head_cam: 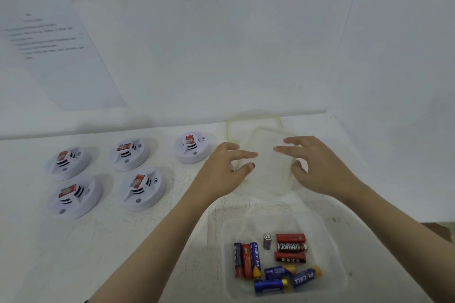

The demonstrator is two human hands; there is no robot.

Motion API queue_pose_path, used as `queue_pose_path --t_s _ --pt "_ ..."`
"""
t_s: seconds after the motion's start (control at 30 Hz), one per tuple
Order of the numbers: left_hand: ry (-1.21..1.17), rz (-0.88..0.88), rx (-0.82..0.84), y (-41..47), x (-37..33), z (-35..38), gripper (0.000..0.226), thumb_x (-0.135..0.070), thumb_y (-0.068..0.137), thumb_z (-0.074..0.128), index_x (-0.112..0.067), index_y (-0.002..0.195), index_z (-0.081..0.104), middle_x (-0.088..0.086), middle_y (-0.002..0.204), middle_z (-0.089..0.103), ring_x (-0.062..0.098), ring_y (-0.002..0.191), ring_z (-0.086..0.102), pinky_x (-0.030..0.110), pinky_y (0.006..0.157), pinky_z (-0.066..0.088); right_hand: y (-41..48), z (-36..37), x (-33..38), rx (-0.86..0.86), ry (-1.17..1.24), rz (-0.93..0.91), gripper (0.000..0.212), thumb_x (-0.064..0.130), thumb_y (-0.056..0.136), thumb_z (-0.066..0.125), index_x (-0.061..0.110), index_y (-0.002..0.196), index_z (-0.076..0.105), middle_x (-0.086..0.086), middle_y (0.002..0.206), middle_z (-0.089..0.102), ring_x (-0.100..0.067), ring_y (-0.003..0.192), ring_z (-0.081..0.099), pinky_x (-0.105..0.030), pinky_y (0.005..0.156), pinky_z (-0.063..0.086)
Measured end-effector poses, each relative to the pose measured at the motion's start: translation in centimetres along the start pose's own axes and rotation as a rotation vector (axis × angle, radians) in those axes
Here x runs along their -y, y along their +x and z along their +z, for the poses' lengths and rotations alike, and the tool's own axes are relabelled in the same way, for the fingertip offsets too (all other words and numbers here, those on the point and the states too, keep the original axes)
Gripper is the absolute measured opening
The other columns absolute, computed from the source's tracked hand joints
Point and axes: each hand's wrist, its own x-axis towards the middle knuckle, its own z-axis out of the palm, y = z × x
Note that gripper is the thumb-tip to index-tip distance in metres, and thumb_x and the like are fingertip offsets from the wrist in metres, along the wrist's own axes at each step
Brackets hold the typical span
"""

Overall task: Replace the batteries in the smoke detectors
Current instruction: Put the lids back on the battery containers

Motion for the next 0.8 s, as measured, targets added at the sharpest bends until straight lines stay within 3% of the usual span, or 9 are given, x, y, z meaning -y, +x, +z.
queue_pose_path --t_s 0.07,0.13,0.2,0.27,0.33,0.53,0.63,0.7,0.8 --pt "0.044 -0.011 0.008 -0.5 -0.5 0.0 0.036 -0.048 0.083 0.067 -0.044 0.119 0.062 -0.008 0.129 0.044 -0.003 0.079 0.048 0.016 0.081 0.040 -0.3 -0.2 0.7 0.182 0.121 0.037 0.055 0.034 0.087 0.061 0.046 0.136 0.039 0.007 0.153 0.024 -0.011 0.143 0.014 -0.026 0.111 0.011" --pt "0.102 -0.014 0.042 -0.9 -0.7 -0.1 0.057 -0.059 0.071 0.072 -0.046 0.124 0.056 -0.010 0.134 0.039 0.004 0.103 0.048 0.024 0.092 0.039 -0.5 -0.6 1.3 0.367 0.153 0.066 0.080 0.058 0.075 0.065 0.056 0.138 0.017 0.013 0.155 -0.002 -0.005 0.143 -0.011 -0.028 0.112 0.000" --pt "0.186 0.032 0.090 -1.0 -0.7 -0.4 0.074 -0.060 0.062 0.078 -0.045 0.129 0.051 -0.011 0.147 0.030 0.008 0.134 0.031 0.029 0.105 0.029 -0.4 -0.8 1.6 0.417 0.163 0.080 0.095 0.065 0.065 0.068 0.058 0.138 0.009 0.012 0.155 -0.012 -0.004 0.140 -0.021 -0.030 0.112 -0.003" --pt "0.182 0.078 0.162 -0.8 -0.6 -0.6 0.085 -0.052 0.060 0.084 -0.039 0.135 0.047 -0.013 0.158 0.017 0.004 0.144 0.016 0.028 0.113 0.019 -0.5 -0.8 1.6 0.446 0.145 0.084 0.102 0.063 0.062 0.072 0.054 0.140 0.008 0.011 0.154 -0.016 -0.004 0.137 -0.026 -0.032 0.113 -0.004" --pt "0.212 0.106 0.206 -0.6 -0.5 -0.5 0.088 -0.044 0.064 0.085 -0.033 0.140 0.043 -0.012 0.159 0.017 0.001 0.145 0.013 0.019 0.111 0.015 -0.5 -0.5 1.8 0.456 0.103 0.080 0.103 0.061 0.064 0.073 0.051 0.143 0.008 0.008 0.155 -0.018 -0.003 0.135 -0.030 -0.035 0.114 0.000" --pt "0.324 0.199 0.090 -0.8 0.1 0.9 0.080 -0.045 0.072 0.078 -0.025 0.142 0.044 -0.003 0.156 0.028 0.010 0.146 0.020 0.022 0.113 0.017 -0.4 0.1 2.1 0.434 0.040 0.067 0.094 0.041 0.073 0.071 0.044 0.145 0.012 0.003 0.157 -0.011 -0.005 0.136 -0.027 -0.033 0.113 0.013" --pt "0.266 0.211 0.084 -0.7 0.5 0.4 0.076 -0.056 0.070 0.074 -0.029 0.137 0.050 -0.010 0.151 0.036 0.005 0.139 0.028 0.025 0.111 0.023 -0.3 -0.1 1.7 0.454 0.063 0.069 0.094 0.036 0.071 0.072 0.046 0.144 0.014 0.010 0.156 -0.012 -0.003 0.139 -0.022 -0.032 0.113 0.011" --pt "0.152 0.236 0.005 -0.6 1.0 -0.1 0.058 -0.060 0.078 0.061 -0.029 0.128 0.059 -0.011 0.141 0.049 -0.003 0.126 0.035 0.023 0.106 0.030 0.0 -0.8 1.1 0.487 0.083 0.066 0.092 0.026 0.071 0.069 0.052 0.141 0.016 0.017 0.155 -0.010 0.002 0.139 -0.016 -0.030 0.113 0.010" --pt "0.116 0.246 -0.063 -0.1 1.8 -0.4 0.046 -0.025 0.083 0.048 -0.027 0.126 0.061 -0.007 0.140 0.049 -0.008 0.124 0.029 0.016 0.110 0.023 0.3 -1.6 0.5 0.510 0.054 0.024 0.092 -0.001 0.075 0.051 0.065 0.130 0.020 0.017 0.156 -0.006 0.005 0.138 -0.010 -0.028 0.114 0.011"
